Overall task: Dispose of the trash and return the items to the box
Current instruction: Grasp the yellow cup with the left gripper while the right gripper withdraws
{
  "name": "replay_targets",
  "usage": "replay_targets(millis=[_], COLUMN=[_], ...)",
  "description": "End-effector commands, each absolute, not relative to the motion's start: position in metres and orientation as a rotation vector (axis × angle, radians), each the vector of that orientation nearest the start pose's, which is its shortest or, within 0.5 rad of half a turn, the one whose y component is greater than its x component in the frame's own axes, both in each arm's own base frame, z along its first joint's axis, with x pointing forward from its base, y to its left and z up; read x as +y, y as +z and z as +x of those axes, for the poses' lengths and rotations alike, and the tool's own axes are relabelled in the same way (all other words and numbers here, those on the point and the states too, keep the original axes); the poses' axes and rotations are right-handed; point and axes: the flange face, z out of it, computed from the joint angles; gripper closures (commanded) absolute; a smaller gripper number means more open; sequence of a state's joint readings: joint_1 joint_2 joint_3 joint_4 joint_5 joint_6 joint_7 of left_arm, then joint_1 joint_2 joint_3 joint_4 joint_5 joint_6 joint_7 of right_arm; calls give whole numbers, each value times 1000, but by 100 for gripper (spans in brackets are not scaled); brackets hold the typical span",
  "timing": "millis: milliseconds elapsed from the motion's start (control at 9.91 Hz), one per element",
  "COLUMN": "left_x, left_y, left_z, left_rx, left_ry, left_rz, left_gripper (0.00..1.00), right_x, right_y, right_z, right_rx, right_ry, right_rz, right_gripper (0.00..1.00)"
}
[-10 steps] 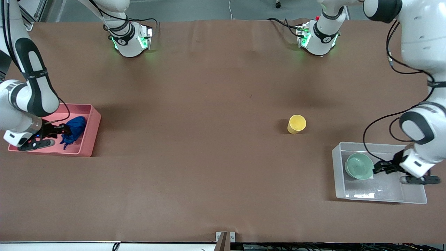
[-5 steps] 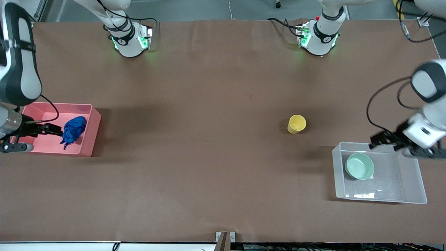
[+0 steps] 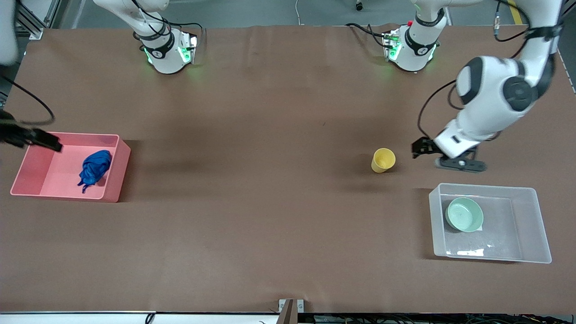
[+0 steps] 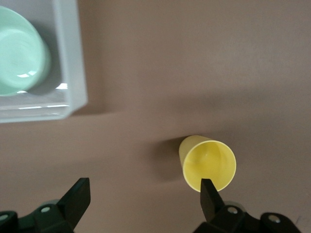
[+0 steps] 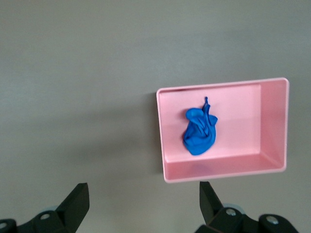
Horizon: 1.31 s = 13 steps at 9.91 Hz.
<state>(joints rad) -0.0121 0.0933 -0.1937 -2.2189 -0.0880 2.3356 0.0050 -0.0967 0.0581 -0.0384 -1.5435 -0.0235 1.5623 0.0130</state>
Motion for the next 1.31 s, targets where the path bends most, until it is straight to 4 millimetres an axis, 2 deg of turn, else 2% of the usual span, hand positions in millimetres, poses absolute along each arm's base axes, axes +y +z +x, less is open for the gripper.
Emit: replay_targets(millis=[0, 202, 303, 404, 505, 606, 706, 807, 908, 1110, 1211], left_x=[-138, -146, -152, -153, -152, -148, -145, -138, -124, -78, -47], left_y=[259, 220, 208, 201, 204, 212, 229, 245, 263, 320, 338], left_z=[516, 512, 510, 510, 512, 515, 519, 527, 536, 583, 607], left_rx=[301, 335, 382, 401, 403, 418, 430, 451, 463, 490, 495], left_ry=[83, 134, 138, 144, 132, 115, 73, 20, 10, 90, 80], left_rz=[-3215, -3210, -3196, -3188, -3188, -3184, -3179, -3173, -3164, -3143, -3139], left_gripper=[5, 36, 63, 90, 100, 100, 100, 100, 100, 100, 100], right_x=[-87, -88, -86, -82, -81, -81, -75, -67, -65, -64, -66], right_y=[638, 639, 641, 642, 643, 649, 668, 675, 672, 669, 671], right_z=[526, 524, 525, 526, 526, 526, 527, 527, 527, 525, 524], right_rx=[227, 227, 221, 207, 203, 200, 186, 167, 160, 158, 162], right_ry=[96, 100, 80, 80, 83, 70, 12, 4, 23, 57, 57], right_rz=[-3128, -3118, -3103, -3106, -3109, -3118, -3127, -3130, -3131, -3129, -3129], right_gripper=[0, 0, 0, 0, 0, 0, 0, 0, 0, 0, 0])
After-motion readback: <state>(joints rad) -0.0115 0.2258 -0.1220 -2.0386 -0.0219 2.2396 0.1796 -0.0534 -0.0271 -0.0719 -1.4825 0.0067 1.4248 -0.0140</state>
